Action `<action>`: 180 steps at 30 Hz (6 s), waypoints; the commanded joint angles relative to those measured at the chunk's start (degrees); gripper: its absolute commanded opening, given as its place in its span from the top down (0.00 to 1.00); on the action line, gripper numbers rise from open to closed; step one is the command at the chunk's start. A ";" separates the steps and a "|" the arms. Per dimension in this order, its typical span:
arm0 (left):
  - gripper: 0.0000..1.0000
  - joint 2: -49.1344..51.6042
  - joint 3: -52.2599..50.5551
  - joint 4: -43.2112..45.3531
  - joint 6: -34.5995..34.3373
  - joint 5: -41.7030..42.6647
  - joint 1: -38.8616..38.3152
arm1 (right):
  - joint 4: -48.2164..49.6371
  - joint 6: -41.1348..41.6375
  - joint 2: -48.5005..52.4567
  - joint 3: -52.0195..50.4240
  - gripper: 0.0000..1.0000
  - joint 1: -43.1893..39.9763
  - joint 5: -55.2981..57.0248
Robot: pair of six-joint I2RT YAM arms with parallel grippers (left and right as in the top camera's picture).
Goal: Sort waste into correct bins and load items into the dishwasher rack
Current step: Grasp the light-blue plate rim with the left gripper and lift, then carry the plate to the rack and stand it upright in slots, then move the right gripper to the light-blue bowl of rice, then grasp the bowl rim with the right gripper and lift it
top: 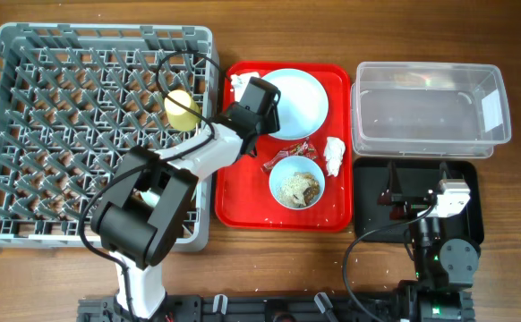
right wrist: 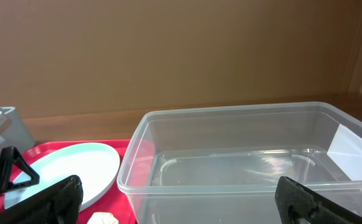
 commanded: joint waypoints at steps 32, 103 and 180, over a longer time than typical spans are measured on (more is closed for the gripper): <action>0.96 -30.88 0.46 -0.26 10.58 -0.85 6.49 | 0.17 -0.02 -0.26 -0.07 0.00 -0.22 0.20; 0.96 -17.75 0.26 5.42 70.34 -38.69 16.17 | 0.17 0.00 -0.26 -0.07 0.00 -0.22 0.20; 0.00 -44.15 4.94 -42.18 5.49 40.52 44.52 | -41.35 26.84 95.19 62.93 0.66 55.12 16.81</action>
